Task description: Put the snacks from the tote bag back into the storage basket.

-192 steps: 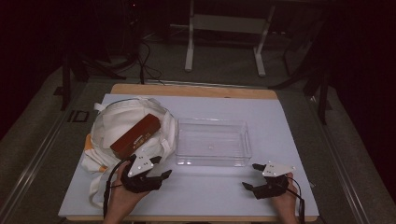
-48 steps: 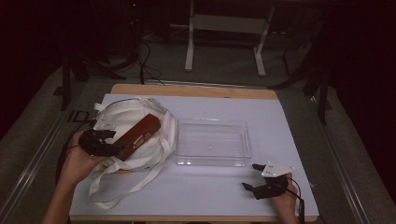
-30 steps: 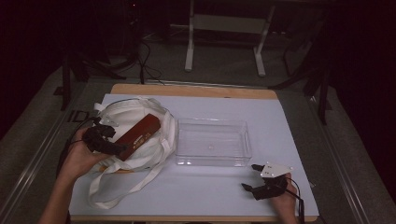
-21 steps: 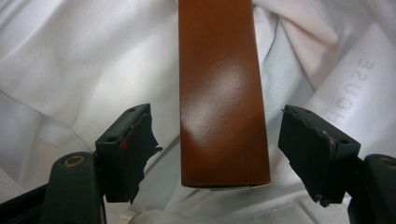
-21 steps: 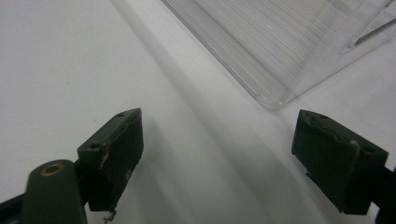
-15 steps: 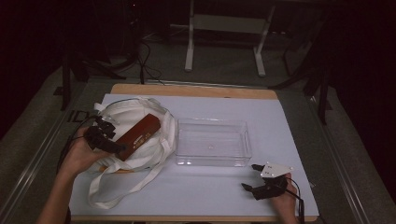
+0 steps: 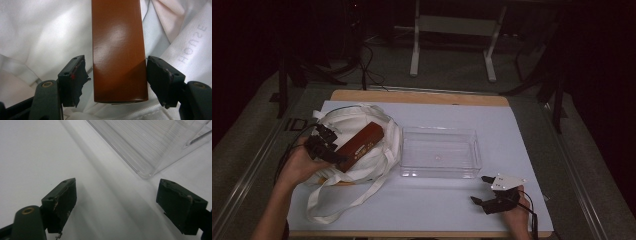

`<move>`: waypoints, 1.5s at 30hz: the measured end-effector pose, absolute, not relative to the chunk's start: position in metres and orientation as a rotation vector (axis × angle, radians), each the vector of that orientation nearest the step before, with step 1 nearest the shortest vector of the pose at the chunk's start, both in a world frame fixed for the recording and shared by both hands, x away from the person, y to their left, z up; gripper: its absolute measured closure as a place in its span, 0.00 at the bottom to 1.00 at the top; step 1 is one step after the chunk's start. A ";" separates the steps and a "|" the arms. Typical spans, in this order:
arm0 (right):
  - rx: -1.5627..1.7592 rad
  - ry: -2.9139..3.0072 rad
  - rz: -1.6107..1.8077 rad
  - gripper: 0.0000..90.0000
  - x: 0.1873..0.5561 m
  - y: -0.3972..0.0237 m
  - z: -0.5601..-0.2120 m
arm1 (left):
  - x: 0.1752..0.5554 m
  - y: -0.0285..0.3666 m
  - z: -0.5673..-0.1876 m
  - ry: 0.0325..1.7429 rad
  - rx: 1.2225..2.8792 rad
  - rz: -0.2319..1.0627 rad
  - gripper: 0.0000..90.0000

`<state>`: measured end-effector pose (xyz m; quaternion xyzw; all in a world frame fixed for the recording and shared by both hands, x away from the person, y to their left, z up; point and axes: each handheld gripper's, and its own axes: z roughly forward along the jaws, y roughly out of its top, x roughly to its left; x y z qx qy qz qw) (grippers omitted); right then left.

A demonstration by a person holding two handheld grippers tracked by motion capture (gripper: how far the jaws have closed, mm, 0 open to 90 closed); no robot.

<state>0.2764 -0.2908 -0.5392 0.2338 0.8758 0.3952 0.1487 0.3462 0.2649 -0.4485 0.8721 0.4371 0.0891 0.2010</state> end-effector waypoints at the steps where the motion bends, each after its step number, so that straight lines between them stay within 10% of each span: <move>1: 0.672 2.518 1.136 0.19 0.276 -0.291 -0.539 | 0.347 0.265 -0.449 1.229 2.438 0.239 0.38; 45: 0.671 2.521 1.133 0.19 0.277 -0.291 -0.539 | 0.373 0.242 -0.470 1.258 2.703 0.048 0.40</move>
